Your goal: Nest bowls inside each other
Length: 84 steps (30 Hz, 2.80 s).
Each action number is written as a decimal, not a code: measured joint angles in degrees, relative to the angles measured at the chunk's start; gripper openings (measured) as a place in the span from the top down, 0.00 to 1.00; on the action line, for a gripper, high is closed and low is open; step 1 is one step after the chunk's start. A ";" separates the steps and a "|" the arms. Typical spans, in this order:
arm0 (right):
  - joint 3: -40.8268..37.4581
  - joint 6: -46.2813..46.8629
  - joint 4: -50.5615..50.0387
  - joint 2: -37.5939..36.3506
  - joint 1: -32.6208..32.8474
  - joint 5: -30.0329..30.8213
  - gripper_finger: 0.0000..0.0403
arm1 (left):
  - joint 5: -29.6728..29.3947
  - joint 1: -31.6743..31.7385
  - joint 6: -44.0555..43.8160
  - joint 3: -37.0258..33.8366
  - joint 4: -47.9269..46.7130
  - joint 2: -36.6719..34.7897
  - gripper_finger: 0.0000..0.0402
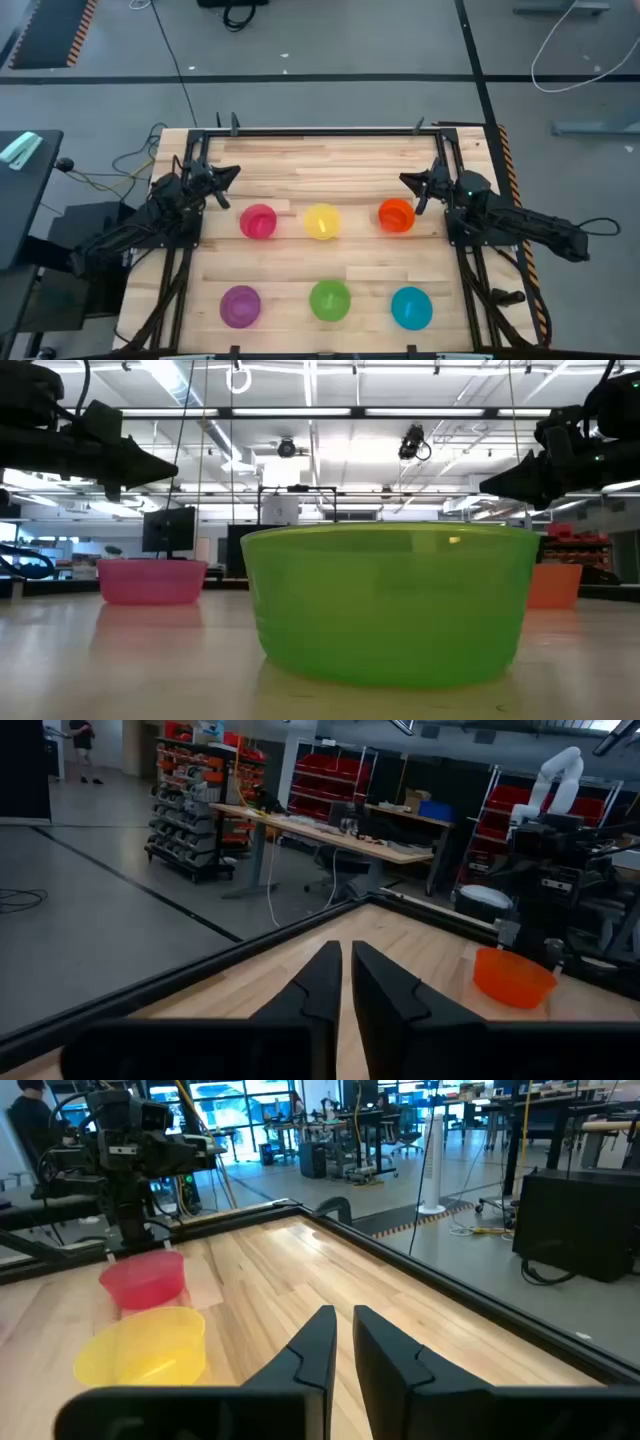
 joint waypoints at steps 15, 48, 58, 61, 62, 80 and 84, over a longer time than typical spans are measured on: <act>0.00 0.00 0.00 -0.02 0.00 0.02 0.88 | 0.00 0.02 0.02 0.00 0.00 0.00 0.93; 0.00 0.00 0.00 -0.01 -0.01 0.01 0.88 | 0.00 0.01 -0.02 0.00 0.00 -0.01 0.92; 0.00 0.00 0.00 0.00 -0.01 0.02 0.88 | 0.00 0.01 0.01 -0.01 2.46 0.00 0.94; 0.02 0.00 0.00 0.00 -0.02 0.02 0.88 | 0.00 0.00 0.02 0.00 2.49 0.00 0.93; 0.00 0.00 0.00 -0.02 -0.02 0.00 0.88 | 0.00 0.01 -0.02 0.00 2.49 0.00 0.93; 0.00 0.00 0.52 -0.02 0.00 0.02 0.88 | 0.00 0.00 -0.03 0.00 2.60 0.00 0.94; 0.01 1.25 1.01 -0.01 -0.01 0.00 0.88 | 0.00 0.00 -0.03 0.00 2.61 0.00 0.93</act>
